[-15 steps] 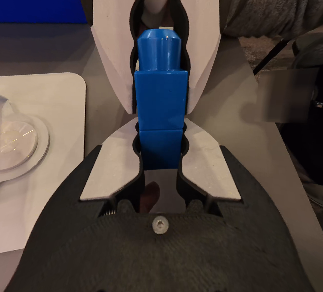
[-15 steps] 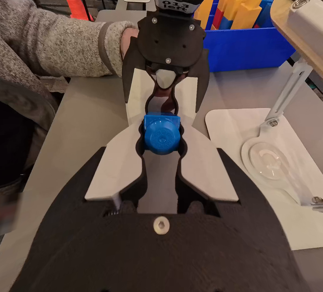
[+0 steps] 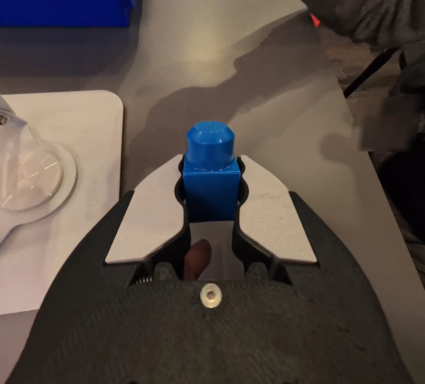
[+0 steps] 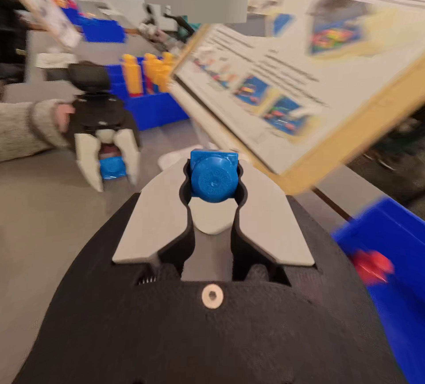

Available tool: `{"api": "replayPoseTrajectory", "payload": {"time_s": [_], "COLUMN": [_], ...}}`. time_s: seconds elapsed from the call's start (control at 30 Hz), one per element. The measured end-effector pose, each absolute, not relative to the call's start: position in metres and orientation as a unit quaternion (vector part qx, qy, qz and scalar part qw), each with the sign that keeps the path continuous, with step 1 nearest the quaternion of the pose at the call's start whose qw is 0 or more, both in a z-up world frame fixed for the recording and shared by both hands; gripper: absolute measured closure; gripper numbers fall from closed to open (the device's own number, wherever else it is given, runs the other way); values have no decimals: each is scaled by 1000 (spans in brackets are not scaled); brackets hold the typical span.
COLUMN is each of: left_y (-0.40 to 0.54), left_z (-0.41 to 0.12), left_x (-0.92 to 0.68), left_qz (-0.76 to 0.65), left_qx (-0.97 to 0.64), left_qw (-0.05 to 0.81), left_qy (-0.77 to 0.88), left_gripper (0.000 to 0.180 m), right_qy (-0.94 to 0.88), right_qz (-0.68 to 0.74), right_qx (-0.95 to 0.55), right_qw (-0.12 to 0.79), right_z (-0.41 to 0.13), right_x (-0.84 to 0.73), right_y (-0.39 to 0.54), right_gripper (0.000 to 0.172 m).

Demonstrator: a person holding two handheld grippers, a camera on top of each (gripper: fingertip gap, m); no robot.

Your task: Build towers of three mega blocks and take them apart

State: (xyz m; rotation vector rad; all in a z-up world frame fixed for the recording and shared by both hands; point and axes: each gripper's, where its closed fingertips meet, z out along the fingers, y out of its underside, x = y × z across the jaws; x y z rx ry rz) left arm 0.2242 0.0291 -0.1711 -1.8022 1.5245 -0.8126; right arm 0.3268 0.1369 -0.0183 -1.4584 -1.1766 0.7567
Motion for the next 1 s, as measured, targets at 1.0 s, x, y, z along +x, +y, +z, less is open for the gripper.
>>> {"api": "replayPoseTrajectory", "payload": {"time_s": [1.0], "left_y": [36], "left_z": [-184], "left_x": [221], "left_qz": [-305], "left_qx": [-701], "left_qw": [300], "left_qy": [571], "left_gripper": [140], "right_qy": [-247], "right_qz": [-1], "right_qx": [-938], "right_qw": [242], "right_z": [-215], "right_x": [495], "right_y": [410], "right_gripper": [135]}}
